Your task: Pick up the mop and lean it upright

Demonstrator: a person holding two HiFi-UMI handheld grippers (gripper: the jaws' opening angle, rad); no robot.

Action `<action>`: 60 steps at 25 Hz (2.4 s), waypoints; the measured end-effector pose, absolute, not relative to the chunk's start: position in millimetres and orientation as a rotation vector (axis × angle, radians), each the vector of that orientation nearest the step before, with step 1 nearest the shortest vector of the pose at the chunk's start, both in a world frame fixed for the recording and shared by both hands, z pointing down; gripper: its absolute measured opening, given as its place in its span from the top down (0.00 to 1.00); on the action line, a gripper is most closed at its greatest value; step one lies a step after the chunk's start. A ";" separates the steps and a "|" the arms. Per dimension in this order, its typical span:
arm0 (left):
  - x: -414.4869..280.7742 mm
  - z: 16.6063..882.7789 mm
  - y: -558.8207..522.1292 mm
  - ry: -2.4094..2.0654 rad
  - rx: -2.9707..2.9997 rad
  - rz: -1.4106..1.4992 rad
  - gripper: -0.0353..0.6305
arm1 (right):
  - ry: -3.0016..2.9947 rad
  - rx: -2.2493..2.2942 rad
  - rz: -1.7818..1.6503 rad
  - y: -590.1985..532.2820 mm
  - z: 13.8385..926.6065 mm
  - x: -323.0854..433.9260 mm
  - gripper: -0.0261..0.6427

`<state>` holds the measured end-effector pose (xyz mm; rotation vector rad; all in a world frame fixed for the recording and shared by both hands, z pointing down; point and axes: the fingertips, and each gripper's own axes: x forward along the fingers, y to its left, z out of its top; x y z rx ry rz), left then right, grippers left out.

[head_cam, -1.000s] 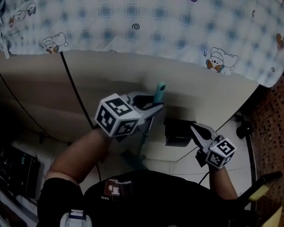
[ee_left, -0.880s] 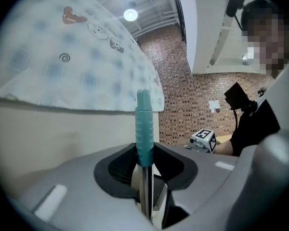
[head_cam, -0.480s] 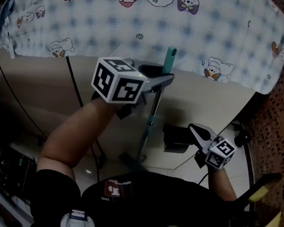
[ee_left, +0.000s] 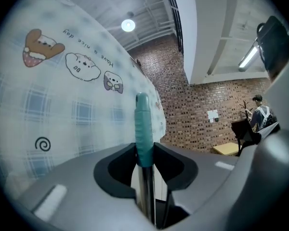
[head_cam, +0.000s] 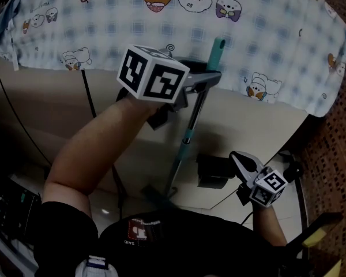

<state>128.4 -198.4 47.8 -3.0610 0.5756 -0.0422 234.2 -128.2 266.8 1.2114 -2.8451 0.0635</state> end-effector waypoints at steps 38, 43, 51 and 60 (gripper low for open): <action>165.1 30.3 -168.3 0.457 -3.087 -0.029 0.77 | -2.889 1.002 0.025 -156.6 242.0 151.5 0.66; 166.6 32.1 -166.7 0.446 -3.094 -0.019 0.77 | -2.885 0.991 -0.012 -161.6 243.6 131.0 0.79; 152.4 47.8 -158.1 0.356 -3.074 0.009 0.69 | -2.885 1.004 0.088 -168.0 271.3 134.0 0.80; 81.2 142.0 -171.4 0.542 -3.068 0.022 0.69 | -2.820 1.030 0.139 -170.8 316.7 136.8 0.80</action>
